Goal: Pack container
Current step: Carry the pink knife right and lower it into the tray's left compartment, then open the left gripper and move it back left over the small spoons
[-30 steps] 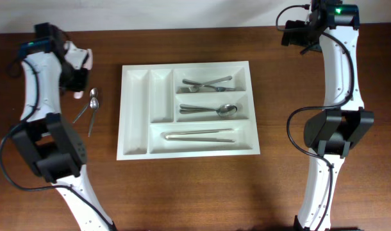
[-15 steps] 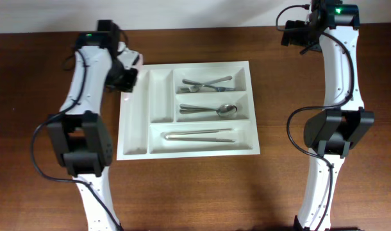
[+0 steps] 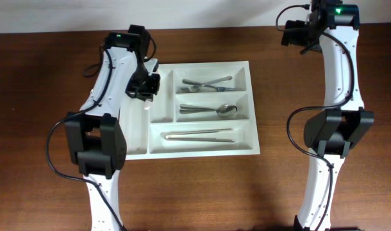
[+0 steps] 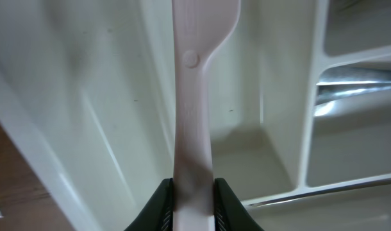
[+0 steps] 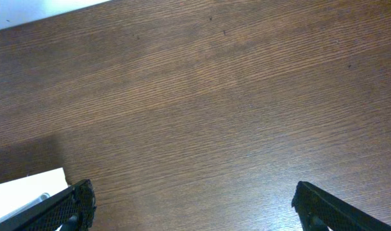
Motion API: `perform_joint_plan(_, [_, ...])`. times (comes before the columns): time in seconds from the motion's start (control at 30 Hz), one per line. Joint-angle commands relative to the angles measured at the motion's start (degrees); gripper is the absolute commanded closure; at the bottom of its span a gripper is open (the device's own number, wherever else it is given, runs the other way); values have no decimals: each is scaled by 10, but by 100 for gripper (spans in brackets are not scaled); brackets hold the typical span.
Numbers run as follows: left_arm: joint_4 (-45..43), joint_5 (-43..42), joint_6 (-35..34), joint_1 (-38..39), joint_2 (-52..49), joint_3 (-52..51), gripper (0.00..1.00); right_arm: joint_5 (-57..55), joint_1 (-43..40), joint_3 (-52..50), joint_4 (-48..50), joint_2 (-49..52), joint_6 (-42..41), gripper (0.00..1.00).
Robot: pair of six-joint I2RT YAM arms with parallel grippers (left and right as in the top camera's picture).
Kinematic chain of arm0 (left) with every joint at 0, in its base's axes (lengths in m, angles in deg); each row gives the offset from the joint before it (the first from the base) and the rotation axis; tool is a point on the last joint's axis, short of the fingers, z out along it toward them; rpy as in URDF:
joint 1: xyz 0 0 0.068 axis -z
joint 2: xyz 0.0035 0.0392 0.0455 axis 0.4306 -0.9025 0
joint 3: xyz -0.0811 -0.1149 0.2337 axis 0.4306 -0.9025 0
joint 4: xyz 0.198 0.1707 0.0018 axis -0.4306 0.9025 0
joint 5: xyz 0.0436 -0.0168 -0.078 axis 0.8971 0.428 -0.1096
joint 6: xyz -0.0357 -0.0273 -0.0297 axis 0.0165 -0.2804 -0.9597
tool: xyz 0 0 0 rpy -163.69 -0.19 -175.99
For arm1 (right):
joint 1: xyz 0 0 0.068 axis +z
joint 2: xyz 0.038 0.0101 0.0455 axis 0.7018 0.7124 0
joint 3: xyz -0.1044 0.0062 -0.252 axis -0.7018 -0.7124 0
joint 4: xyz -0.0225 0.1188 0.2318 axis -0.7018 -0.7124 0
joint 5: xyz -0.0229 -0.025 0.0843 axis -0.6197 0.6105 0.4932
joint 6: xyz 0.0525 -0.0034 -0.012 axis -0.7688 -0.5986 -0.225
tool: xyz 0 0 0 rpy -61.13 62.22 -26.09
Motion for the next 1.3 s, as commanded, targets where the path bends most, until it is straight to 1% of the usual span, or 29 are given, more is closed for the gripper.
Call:
perform_joint_plan(0.0, [-5,-6,-38,12,-3,10,98,-9,3,-2,0,0,-7,1])
perform_joint_plan(0.27, [-14,-2,-88,24,-39,9,98,-9,3,-2,0,0,-7,1])
perform_joint_plan(0.33, [-15,-2,-92,24,-54,9,98,-9,3,-2,0,0,-7,1])
perform_joint_plan(0.37, [-15,-2,-92,24,-57,9,93,-9,3,-2,0,0,-7,1])
perform_joint_plan(0.47, [-14,-2,-92,24,-66,9,51,-9,3,-2,0,0,-7,1])
perform_joint_plan(0.53, [-14,-2,-92,24,-66,9,29,-9,3,-2,0,0,-7,1])
perform_joint_plan(0.57, [-14,-2,-92,24,-66,9,23,-9,3,-2,0,0,-7,1])
perform_joint_plan(0.6, [-14,-2,-92,24,-66,9,21,-9,3,-2,0,0,-7,1])
perform_joint_plan(0.7, [-9,-2,-91,24,-66,10,16,-9,3,-2,0,0,-7,1])
perform_joint_plan(0.83, [1,-3,-91,22,-65,36,16,-9,3,-2,0,0,-7,1])
perform_joint_plan(0.93, [1,-9,-77,22,-65,80,16,-9,3,-2,0,0,-7,1])
perform_joint_plan(1.07, [32,-6,-42,22,-65,152,16,-9,3,-2,0,0,-7,1])
perform_joint_plan(1.27, [65,0,-38,22,-65,226,16,-9,3,-2,0,0,-7,1])
